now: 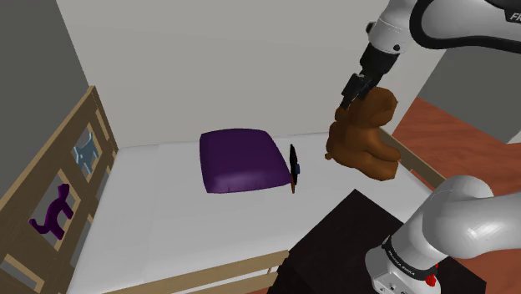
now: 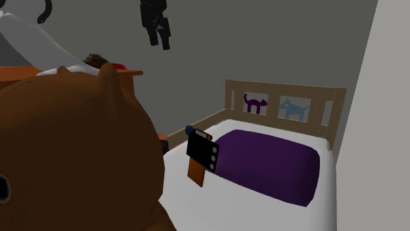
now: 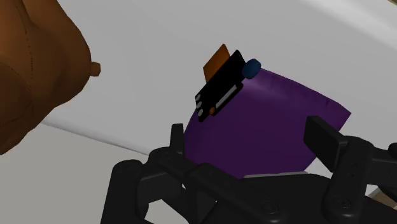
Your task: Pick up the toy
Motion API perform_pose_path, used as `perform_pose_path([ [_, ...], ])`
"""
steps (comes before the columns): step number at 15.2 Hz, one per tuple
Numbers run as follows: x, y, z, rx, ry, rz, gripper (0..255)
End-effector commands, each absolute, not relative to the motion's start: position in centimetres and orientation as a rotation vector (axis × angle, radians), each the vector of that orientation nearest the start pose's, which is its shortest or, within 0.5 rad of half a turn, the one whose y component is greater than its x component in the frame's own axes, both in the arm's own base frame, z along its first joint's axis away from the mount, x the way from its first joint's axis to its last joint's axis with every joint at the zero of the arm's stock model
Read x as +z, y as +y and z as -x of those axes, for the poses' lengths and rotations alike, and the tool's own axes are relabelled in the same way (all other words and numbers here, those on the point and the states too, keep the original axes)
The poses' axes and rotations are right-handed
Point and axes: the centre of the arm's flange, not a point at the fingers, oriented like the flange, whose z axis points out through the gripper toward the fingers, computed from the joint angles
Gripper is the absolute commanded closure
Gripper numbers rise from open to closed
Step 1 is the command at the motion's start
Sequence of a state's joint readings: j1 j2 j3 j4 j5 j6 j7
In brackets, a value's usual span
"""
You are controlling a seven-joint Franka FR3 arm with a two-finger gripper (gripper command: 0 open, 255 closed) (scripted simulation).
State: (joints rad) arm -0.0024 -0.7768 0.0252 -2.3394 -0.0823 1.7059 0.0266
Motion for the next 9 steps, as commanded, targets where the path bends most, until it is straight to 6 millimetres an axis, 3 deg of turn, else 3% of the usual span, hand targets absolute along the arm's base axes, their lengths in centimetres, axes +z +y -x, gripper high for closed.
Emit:
perform_pose_path([
  [1,60.9,0.2,-32.3,-0.235,0.007,3.23,0],
  [9,51.8,1.9,-38.7,-0.115,0.396,3.235,0],
])
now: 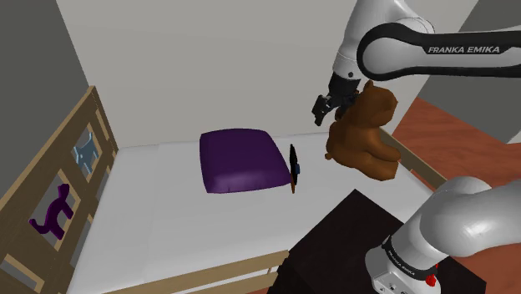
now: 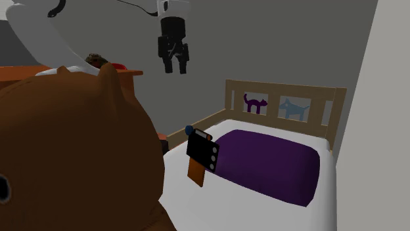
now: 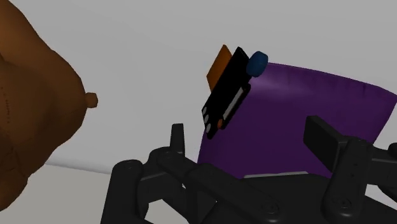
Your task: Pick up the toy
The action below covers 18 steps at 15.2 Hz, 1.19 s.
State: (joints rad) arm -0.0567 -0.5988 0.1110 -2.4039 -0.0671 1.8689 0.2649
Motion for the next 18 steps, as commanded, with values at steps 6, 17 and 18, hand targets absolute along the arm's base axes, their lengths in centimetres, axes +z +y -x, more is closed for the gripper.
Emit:
perform_pose_path([
  [6,44.7,2.1,-43.3,-0.022,0.688,3.203,0],
  [17,33.1,0.8,-49.4,0.119,1.119,3.1,0],
  [18,32.6,0.8,-49.4,0.119,1.119,3.1,0],
])
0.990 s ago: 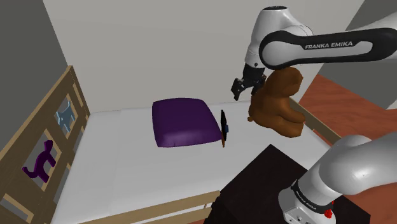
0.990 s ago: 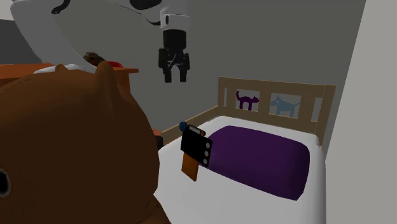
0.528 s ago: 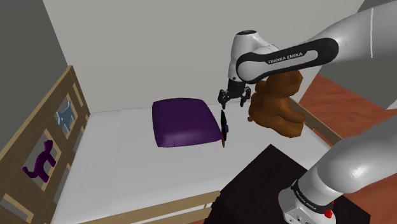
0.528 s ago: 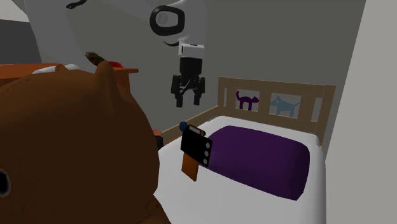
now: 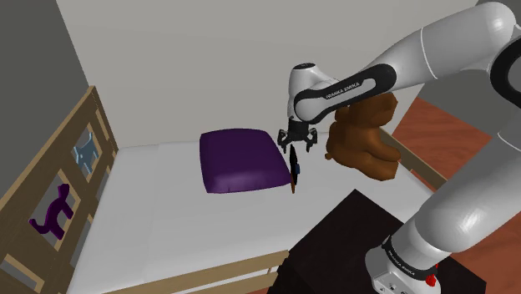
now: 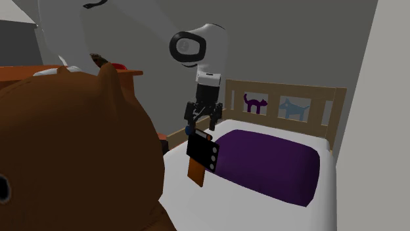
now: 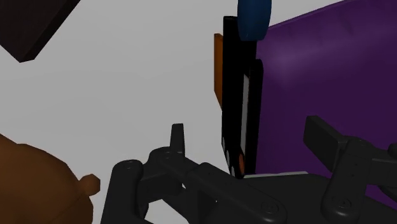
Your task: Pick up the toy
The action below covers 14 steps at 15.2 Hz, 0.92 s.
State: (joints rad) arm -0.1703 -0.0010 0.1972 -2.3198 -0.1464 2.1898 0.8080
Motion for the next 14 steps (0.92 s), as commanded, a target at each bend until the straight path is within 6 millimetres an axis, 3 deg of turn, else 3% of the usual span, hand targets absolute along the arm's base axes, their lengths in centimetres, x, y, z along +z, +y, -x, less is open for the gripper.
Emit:
perform_pose_path([
  [1,32.0,0.8,-49.4,0.119,1.119,3.1,0],
  [5,29.6,0.8,-49.4,0.119,1.119,3.1,0],
  [7,29.6,0.8,-49.4,0.119,1.119,3.1,0],
  [8,29.7,0.8,-49.4,0.12,1.119,3.1,255],
  [14,29.7,0.8,-49.4,0.12,1.119,3.1,255],
])
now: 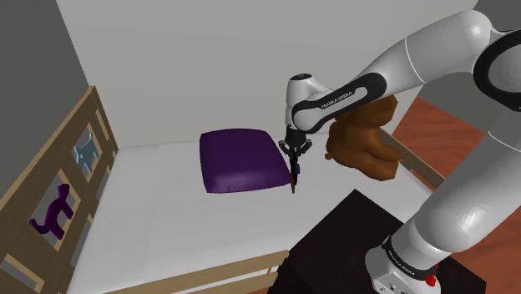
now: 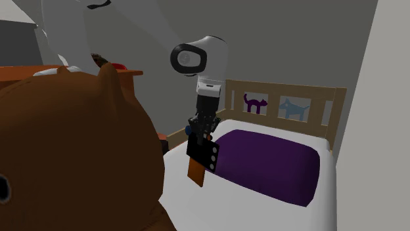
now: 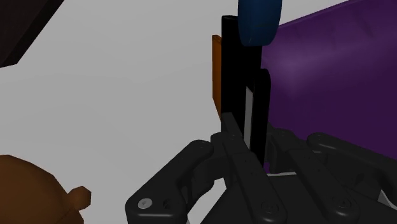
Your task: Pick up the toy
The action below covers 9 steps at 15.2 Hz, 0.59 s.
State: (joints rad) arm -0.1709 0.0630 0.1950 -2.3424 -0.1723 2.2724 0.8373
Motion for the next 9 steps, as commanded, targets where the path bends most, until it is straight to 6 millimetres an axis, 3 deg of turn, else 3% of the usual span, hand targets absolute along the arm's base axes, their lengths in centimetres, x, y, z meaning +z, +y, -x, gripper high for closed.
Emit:
perform_pose_path([
  [1,29.7,0.8,-49.4,0.12,1.119,3.1,255],
  [3,29.6,0.8,-49.4,0.119,1.119,3.1,255],
  [9,32.8,0.8,-49.4,0.119,1.119,3.1,255],
])
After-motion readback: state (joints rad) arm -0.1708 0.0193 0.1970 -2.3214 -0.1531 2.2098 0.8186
